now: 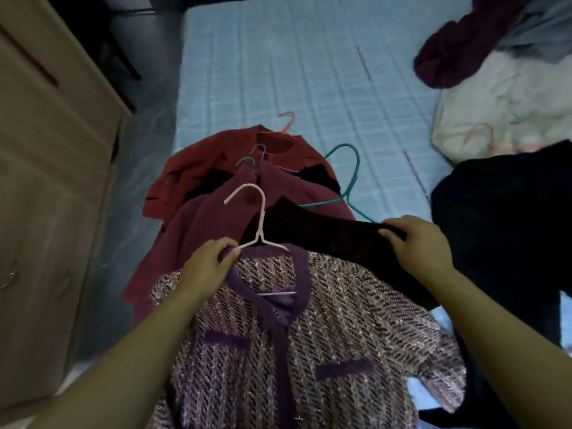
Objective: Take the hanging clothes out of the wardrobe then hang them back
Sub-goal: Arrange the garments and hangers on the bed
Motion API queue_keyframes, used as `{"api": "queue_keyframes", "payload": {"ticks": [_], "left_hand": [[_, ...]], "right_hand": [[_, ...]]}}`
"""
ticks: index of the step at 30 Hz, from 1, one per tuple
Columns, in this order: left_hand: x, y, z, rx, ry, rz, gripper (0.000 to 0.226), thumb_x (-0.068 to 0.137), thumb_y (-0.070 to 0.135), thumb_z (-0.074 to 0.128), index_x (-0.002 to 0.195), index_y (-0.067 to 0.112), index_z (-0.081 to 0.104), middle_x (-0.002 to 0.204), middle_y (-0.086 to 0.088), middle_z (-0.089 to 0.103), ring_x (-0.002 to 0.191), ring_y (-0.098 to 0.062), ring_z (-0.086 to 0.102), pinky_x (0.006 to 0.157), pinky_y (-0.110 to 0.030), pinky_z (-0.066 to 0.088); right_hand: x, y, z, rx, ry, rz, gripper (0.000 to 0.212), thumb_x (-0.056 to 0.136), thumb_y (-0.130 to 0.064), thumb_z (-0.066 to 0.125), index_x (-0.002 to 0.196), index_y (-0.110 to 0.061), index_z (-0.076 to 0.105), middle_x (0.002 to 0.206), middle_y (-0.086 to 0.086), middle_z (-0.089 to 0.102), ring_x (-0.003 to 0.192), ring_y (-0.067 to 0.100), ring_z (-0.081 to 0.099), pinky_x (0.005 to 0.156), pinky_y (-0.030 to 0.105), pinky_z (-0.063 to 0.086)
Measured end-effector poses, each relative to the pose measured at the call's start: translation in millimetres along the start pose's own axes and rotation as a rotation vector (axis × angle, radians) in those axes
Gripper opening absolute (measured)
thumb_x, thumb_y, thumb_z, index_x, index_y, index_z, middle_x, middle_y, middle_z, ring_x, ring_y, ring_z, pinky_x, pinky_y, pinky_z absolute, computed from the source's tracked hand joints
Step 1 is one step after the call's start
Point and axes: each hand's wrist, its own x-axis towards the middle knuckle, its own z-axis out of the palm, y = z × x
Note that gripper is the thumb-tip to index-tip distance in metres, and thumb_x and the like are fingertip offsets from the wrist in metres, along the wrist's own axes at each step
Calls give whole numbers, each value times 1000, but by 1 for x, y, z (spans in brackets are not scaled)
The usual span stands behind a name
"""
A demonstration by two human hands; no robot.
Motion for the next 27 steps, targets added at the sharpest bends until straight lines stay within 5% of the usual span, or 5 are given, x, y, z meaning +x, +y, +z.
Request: {"api": "queue_keyframes", "payload": {"ticks": [20,22,27], "left_hand": [[-206,120,-38,4,469,121,14,90,44,52,94,36,63,93,12,62,88,-14,59,77,-46,49],[-230,122,-46,-53,479,149,7,91,36,57,94,42,61,96,15,62,92,-11,59,78,-42,49],[-253,130,-78,-57,474,246,34,88,22,64,84,55,58,91,27,60,89,-4,56,79,-23,43]], "right_hand": [[-139,-9,-100,258,211,-252,12,86,-20,66,95,-15,72,85,5,68,79,25,63,67,34,50],[-149,-12,-116,274,273,-235,12,86,-21,65,95,-15,72,87,6,69,81,27,64,69,39,52],[-172,-18,-161,268,376,-212,12,85,-17,66,93,-12,73,87,9,70,83,29,64,75,40,52]]}}
